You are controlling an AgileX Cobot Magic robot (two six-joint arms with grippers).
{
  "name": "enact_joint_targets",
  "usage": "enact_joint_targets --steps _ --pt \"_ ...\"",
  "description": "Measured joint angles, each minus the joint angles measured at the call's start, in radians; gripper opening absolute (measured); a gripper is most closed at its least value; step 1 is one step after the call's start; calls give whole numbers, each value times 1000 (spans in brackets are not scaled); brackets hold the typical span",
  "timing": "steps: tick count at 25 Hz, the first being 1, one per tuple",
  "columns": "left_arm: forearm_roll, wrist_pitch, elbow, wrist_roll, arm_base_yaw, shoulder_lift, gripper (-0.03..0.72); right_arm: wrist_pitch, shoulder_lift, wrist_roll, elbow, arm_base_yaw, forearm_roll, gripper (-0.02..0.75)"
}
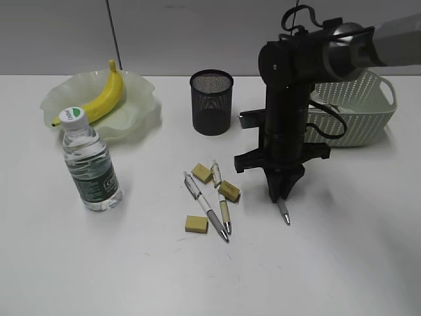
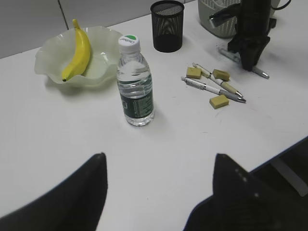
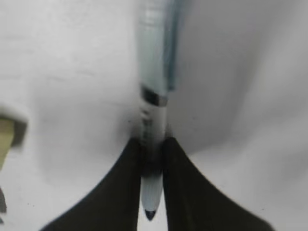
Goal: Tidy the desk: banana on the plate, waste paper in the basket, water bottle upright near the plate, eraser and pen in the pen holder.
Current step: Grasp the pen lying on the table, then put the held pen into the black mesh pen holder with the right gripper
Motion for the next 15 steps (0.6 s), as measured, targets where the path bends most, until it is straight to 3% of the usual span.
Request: enact_joint_targets --steps 7,15 --pt "1 0 0 0 0 0 510 0 -28 -46 -1 0 2 108" --pt "1 0 0 0 0 0 510 -2 -311 -151 -1 0 53 108"
